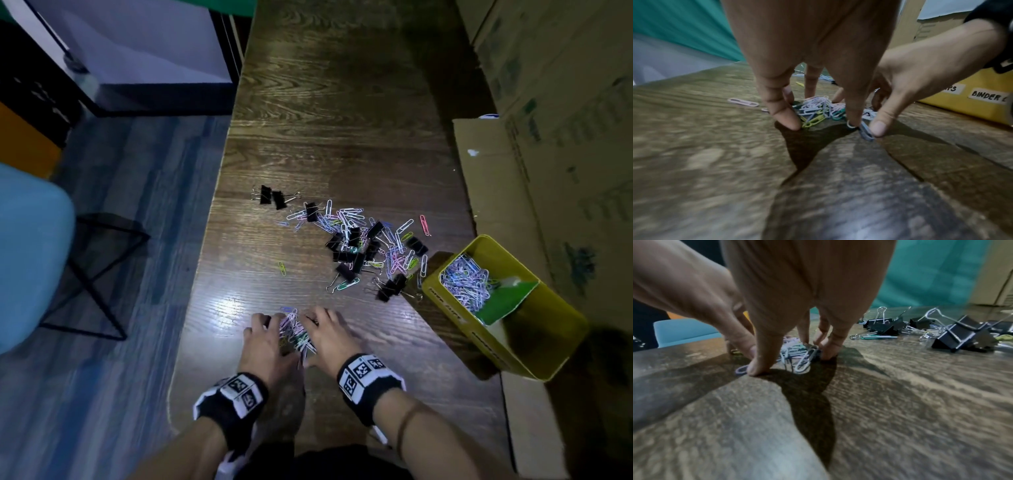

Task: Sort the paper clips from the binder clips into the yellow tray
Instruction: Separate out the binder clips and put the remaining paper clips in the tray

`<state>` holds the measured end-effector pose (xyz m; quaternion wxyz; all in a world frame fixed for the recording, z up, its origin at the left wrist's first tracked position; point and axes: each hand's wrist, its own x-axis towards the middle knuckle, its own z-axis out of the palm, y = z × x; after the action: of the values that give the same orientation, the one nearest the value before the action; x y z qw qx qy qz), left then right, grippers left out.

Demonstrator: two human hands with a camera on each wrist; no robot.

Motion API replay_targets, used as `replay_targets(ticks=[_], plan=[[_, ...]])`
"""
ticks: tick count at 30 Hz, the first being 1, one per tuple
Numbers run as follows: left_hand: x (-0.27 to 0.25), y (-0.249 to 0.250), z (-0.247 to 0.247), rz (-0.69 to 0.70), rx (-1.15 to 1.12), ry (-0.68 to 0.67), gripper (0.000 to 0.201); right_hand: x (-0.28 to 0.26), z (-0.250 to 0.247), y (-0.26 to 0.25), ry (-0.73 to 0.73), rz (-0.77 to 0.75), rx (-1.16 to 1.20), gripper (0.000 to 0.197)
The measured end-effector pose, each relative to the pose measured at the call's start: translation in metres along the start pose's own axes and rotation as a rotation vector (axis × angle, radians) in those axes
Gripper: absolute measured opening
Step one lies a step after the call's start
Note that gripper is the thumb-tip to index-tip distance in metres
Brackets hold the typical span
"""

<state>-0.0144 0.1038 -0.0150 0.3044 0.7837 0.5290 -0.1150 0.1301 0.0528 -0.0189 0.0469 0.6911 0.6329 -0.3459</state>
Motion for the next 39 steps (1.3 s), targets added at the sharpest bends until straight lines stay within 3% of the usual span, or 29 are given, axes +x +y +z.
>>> replay_targets(ticks=[6, 8, 14, 20, 27, 33, 37, 39], plan=[[0.014, 0.014, 0.0, 0.082, -0.112, -0.006, 0.036, 0.005, 0.0, 0.01, 0.093, 0.02, 0.235, 0.035], [0.017, 0.011, -0.003, 0.114, -0.112, -0.015, 0.021, 0.004, 0.0, 0.016, 0.111, 0.031, 0.289, 0.024], [0.026, -0.003, -0.011, 0.134, -0.245, -0.072, 0.012, 0.002, -0.009, 0.024, 0.125, 0.08, 0.398, 0.026], [0.032, -0.013, -0.023, -0.075, -0.749, -0.22, 0.024, -0.012, -0.02, 0.036, 0.211, 0.207, 0.625, 0.038], [0.033, 0.006, -0.05, -0.096, -0.972, -0.212, 0.016, -0.037, -0.041, 0.053, 0.342, 0.289, 0.966, 0.046], [0.034, 0.077, -0.078, 0.102, -0.989, -0.326, 0.014, -0.083, -0.076, 0.072, 0.603, 0.249, 1.287, 0.038], [0.04, 0.153, -0.083, 0.265, -0.905, -0.408, 0.013, -0.118, -0.096, 0.096, 0.867, 0.166, 1.332, 0.019], [0.048, 0.188, -0.076, 0.343, -0.858, -0.425, 0.012, -0.132, -0.103, 0.111, 0.999, 0.148, 1.348, 0.02]])
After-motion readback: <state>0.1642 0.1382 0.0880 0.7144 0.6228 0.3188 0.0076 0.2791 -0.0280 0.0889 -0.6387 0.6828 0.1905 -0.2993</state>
